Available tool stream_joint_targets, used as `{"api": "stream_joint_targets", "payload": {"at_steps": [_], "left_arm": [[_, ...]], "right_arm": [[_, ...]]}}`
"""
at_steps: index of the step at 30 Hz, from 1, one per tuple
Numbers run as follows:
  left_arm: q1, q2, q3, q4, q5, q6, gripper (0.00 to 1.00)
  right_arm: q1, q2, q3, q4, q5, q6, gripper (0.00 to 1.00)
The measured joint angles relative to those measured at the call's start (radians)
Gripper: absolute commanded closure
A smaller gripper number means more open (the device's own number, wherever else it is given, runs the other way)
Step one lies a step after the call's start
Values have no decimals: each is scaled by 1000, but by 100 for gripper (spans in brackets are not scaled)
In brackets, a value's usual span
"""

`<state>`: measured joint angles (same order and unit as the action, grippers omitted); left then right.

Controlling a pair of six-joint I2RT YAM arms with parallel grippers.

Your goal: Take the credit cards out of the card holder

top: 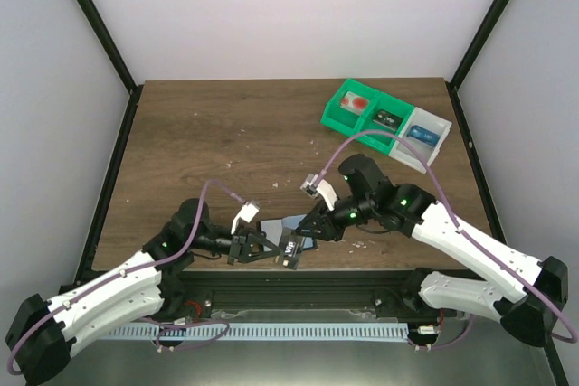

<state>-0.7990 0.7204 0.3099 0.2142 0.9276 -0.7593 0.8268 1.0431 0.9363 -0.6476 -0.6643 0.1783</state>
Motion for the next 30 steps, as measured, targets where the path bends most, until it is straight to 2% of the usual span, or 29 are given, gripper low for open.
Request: {"api": "stream_joint_targets", "payload": {"at_steps": [6, 14, 18, 23, 26, 27, 30], "left_arm": [[0, 0, -18, 18, 18, 0, 100], [0, 1, -41, 51, 28, -3, 100], [0, 5, -48, 79, 43, -6, 100], [0, 5, -51, 98, 50, -11, 100], [0, 5, -51, 100, 54, -14, 100], [0, 5, -52, 102, 54, -14, 100], [0, 4, -55, 106, 54, -15, 100]], "right_arm": [[0, 6, 0, -4, -49, -10, 90], [0, 6, 0, -1, -112, -13, 88], [0, 7, 0, 1, -129, -14, 82], [0, 11, 0, 5, -137, -13, 83], [0, 17, -4, 8, -145, -11, 92], [0, 18, -4, 9, -148, -12, 98], [0, 19, -4, 13, -160, -15, 99]]}}
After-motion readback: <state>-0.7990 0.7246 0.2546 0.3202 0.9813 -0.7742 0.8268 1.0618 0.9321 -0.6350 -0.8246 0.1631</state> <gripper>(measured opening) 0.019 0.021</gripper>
